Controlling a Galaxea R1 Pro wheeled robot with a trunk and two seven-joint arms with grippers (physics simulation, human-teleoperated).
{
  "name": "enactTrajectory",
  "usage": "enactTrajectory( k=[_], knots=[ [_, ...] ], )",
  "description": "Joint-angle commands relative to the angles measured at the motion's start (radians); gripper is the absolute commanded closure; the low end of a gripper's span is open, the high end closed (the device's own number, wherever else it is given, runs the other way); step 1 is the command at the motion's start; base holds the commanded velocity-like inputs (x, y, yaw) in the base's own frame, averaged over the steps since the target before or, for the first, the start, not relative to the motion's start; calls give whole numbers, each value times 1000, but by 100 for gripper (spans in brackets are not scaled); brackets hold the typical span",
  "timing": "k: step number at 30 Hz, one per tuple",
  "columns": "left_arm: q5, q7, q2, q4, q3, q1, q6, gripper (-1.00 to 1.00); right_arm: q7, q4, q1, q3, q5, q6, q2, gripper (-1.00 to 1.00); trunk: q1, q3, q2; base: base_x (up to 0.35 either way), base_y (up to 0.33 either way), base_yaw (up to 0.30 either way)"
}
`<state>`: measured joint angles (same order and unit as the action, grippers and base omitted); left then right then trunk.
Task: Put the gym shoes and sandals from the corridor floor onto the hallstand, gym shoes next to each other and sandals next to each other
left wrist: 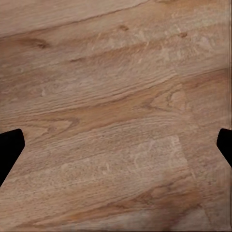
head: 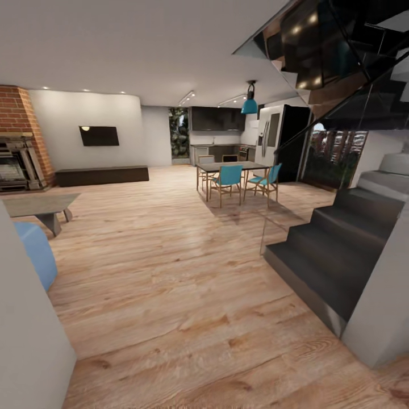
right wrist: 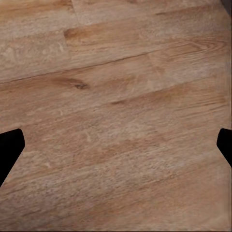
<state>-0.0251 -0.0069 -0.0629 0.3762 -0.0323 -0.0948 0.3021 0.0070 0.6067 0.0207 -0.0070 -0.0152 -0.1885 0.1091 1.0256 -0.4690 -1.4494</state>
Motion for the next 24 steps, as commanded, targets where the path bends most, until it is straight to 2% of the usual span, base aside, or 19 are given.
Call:
enactTrajectory(
  k=[1,13,24],
  knots=[
    [-3,-1,0,0,-2,0,3,-100,0,-1,1,-1,-2,-3,0,-100,-1,-1,-1,-313,0,-268],
    [-3,-1,0,0,-3,0,3,-100,-1,0,1,-1,-2,-4,-1,-100,-1,-1,-1,-315,0,-268],
    [-3,-1,0,0,-3,0,3,-100,-2,0,1,-1,-2,-5,-1,-100,-1,-1,-1,-53,0,-268]
  ],
)
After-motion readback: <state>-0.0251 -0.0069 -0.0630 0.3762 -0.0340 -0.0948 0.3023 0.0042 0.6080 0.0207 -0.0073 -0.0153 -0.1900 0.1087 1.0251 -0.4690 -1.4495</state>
